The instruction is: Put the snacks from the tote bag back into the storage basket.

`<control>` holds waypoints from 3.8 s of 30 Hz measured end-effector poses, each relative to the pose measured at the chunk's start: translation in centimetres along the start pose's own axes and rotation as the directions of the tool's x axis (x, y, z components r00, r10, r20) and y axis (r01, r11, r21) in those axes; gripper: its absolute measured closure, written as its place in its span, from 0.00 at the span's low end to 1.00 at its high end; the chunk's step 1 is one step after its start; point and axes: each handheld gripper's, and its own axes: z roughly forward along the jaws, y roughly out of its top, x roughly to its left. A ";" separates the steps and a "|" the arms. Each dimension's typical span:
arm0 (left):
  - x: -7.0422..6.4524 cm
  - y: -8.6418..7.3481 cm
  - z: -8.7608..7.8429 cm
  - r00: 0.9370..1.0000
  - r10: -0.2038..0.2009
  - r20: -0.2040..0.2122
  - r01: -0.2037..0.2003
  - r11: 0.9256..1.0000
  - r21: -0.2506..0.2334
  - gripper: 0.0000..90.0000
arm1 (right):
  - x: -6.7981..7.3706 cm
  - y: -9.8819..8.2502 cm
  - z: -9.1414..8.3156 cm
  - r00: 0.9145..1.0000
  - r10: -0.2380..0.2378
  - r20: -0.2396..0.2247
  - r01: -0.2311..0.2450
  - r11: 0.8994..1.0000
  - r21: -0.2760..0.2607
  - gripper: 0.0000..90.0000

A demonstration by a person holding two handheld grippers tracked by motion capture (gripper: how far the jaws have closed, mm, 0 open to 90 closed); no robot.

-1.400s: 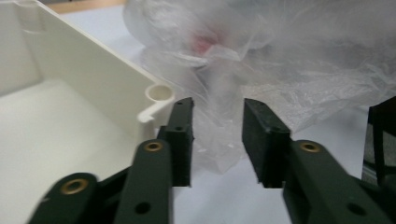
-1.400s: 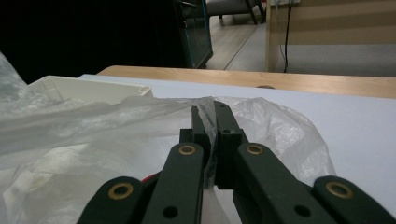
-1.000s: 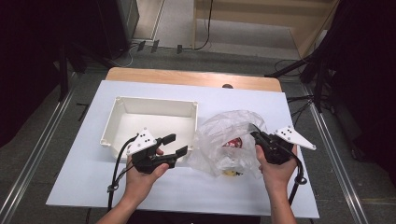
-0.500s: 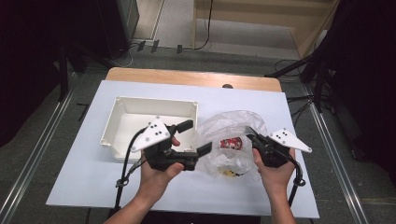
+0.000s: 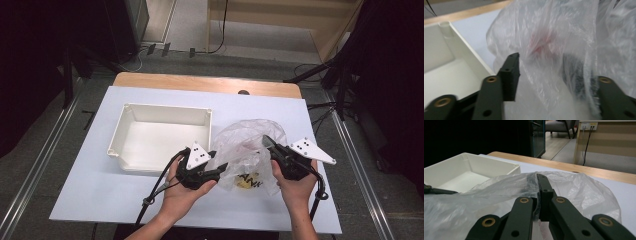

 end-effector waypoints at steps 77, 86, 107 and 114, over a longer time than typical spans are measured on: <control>-1.2 -5.4 5.7 0.995 -0.091 -0.040 0.097 0.974 0.206 0.98 | -8.1 -5.3 11.5 0.979 0.194 0.059 -0.202 0.897 0.394 1.00; -1.3 -5.8 5.3 0.998 -0.054 -0.031 0.059 0.979 0.193 0.98 | -8.3 -5.7 11.5 0.975 0.154 0.161 -0.207 0.890 0.406 1.00; -1.4 -6.0 4.9 0.998 -0.057 -0.038 0.062 0.987 0.149 0.93 | -5.7 -2.6 3.3 0.988 0.142 0.057 -0.153 0.945 0.291 0.28; -1.3 -6.0 4.9 0.998 -0.056 -0.038 0.061 0.987 0.148 0.93 | -3.7 -1.9 1.8 0.992 0.058 0.108 -0.079 0.975 0.210 0.10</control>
